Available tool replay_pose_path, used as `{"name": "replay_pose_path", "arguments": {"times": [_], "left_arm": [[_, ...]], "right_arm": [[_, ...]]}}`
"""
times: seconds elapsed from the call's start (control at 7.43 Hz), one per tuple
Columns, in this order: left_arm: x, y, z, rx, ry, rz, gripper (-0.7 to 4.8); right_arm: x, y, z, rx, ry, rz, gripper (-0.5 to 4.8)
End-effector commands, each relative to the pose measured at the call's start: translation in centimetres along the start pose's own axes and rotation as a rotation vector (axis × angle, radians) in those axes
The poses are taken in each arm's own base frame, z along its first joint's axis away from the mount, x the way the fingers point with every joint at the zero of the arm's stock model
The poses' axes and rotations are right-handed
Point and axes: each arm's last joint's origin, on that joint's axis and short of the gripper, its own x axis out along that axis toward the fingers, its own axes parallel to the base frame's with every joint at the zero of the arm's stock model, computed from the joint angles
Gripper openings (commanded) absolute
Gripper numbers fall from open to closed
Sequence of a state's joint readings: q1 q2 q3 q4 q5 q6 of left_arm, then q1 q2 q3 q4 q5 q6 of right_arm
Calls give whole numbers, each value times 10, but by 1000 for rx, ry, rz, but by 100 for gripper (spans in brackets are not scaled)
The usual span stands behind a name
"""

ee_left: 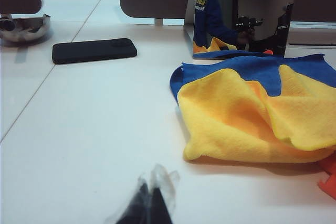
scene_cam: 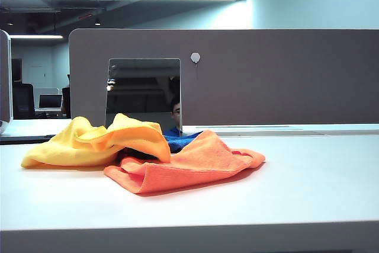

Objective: Pick up a rag that is the same color as the top surface of the Rubik's Cube and cover the cube with it.

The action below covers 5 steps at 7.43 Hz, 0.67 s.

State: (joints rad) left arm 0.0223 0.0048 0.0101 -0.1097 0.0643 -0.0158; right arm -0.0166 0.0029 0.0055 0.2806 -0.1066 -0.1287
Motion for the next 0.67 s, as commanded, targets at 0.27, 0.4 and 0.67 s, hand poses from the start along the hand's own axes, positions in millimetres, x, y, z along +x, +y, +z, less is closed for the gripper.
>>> {"name": "replay_pose_path", "arguments": {"times": [0.27,0.4,0.67], "left_arm": [[0,0,0,0,0,-6,-6],[0,0,0,0,0,-6,-6],[0,0,1,-4,-3,-6,-6]], "right_arm": [[-1,-5,-1,18,7,-46,-5],[-1,-5,-1,39,7,-30,-5],[-1,-4,-3,60,27,-31,-5]]}}
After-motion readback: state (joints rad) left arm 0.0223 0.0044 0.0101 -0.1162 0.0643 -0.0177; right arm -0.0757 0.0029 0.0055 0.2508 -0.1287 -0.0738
